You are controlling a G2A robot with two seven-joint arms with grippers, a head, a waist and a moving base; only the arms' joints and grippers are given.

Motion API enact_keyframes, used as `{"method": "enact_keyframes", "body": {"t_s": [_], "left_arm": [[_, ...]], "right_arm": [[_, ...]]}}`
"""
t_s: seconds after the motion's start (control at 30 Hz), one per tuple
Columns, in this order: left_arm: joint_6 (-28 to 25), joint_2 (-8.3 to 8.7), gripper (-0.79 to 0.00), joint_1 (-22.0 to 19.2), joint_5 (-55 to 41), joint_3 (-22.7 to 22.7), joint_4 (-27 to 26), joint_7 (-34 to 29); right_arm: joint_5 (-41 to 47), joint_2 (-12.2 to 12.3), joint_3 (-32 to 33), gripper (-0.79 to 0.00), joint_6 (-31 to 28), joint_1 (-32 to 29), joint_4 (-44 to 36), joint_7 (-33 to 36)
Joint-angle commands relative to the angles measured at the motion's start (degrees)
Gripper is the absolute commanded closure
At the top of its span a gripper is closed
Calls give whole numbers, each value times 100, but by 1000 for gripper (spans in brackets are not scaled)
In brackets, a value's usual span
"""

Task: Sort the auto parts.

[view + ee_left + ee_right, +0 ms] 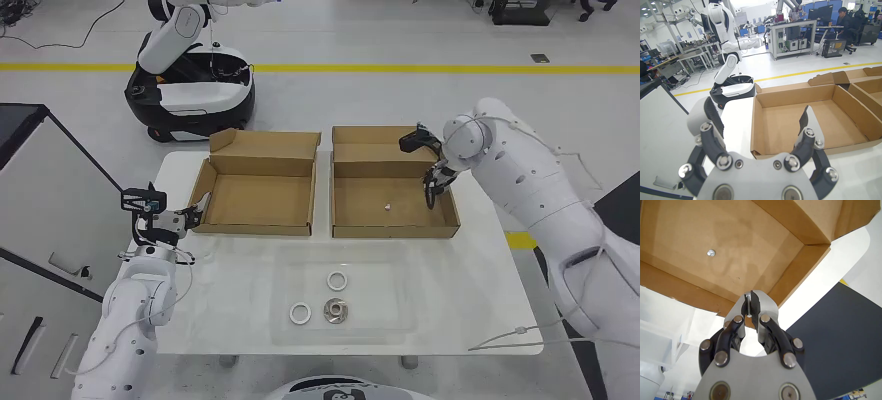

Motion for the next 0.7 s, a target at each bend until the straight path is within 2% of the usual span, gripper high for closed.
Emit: {"method": "enact_keyframes", "body": {"t_s": [0.0,0.67], "left_arm": [[0,0,-785,0,0,0,0,0],[0,0,-785,0,0,0,0,0]], "right_arm": [[8,-85,-102,0,-32,61,166,-13],[-123,-849,-765,0,-286,202,1664,-878]]}}
